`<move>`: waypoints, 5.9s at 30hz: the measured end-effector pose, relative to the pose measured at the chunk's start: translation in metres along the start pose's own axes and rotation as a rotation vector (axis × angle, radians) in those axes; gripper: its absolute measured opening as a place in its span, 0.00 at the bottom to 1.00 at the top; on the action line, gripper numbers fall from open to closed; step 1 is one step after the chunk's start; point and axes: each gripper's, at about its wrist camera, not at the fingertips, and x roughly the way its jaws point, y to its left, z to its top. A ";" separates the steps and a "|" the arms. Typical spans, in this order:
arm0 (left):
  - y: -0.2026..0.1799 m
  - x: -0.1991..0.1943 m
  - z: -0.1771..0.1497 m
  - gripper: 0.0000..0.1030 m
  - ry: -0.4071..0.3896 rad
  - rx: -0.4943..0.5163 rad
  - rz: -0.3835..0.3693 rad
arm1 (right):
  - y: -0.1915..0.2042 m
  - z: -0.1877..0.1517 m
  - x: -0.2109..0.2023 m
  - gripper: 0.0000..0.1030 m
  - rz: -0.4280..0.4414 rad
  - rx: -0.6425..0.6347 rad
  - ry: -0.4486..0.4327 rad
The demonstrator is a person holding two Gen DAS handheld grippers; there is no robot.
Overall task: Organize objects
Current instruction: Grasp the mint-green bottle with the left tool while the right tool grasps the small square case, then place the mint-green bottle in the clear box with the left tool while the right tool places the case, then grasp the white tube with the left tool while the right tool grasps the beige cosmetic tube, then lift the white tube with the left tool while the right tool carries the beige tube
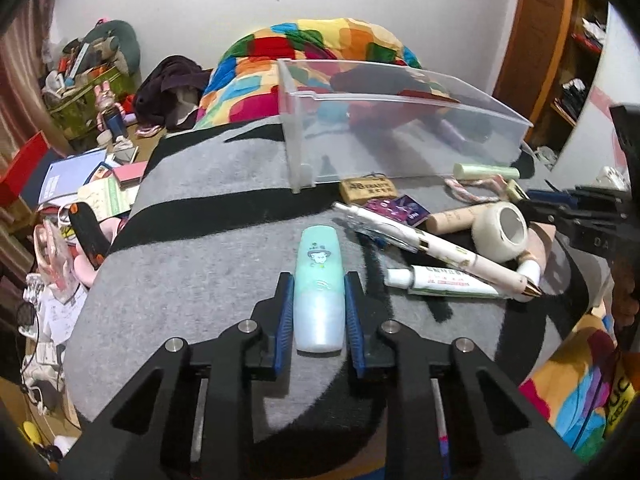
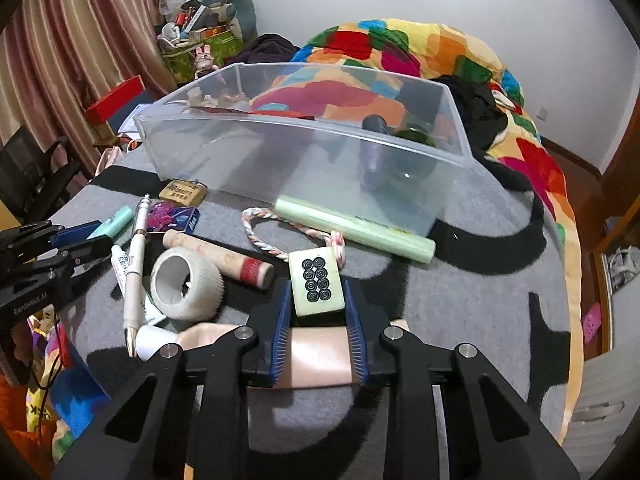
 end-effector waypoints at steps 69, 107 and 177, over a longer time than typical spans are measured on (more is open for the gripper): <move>-0.028 0.003 0.112 0.31 0.001 0.059 -0.125 | 0.000 0.094 0.003 0.31 0.027 0.060 -0.067; -0.035 0.001 0.012 0.57 0.120 0.057 -0.327 | 0.035 -0.025 -0.017 0.81 0.023 -0.322 0.019; -0.053 -0.051 0.001 0.15 -0.029 0.097 -0.176 | 0.009 -0.016 -0.044 0.29 0.075 0.005 -0.040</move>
